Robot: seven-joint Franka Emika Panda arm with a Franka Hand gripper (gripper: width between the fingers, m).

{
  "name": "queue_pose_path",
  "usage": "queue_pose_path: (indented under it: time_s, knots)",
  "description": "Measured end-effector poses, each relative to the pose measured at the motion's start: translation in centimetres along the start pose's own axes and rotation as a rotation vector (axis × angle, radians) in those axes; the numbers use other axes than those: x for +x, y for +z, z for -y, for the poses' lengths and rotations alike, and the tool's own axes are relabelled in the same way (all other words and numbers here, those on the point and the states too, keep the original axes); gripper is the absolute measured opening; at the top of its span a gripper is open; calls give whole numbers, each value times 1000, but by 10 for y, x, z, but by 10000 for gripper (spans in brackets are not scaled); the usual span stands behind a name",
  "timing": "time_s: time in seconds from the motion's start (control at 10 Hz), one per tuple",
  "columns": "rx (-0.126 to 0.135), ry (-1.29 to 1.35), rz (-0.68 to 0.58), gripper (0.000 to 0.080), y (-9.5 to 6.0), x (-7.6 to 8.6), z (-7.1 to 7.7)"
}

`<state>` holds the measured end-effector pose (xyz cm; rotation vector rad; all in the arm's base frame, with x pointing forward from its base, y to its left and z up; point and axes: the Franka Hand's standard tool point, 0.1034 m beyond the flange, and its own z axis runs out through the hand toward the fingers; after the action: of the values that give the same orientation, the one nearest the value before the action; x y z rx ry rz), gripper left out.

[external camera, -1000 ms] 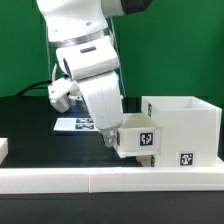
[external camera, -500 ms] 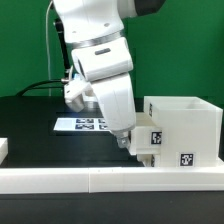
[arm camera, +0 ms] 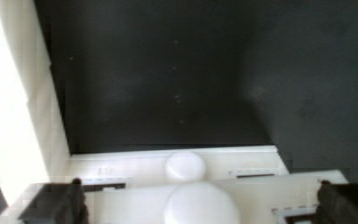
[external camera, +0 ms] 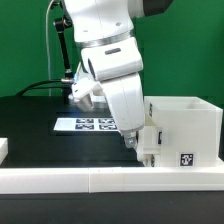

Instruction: Assemble drawer

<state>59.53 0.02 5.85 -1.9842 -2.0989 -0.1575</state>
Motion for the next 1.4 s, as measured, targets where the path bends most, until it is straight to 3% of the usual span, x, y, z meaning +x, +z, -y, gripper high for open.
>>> queue_pose_path:
  time_s: [0.2,0.6,1.1,1.2,1.4]
  knots:
    - [0,2,-2,649,1,2,0]
    - [-70,-19,25,649,6,3,-4]
    - [-71,-12,35,649,5,5,-5]
    - [-84,-22,44,649,5,5,-6]
    - [-158,-26,62,649,8,5,-3]
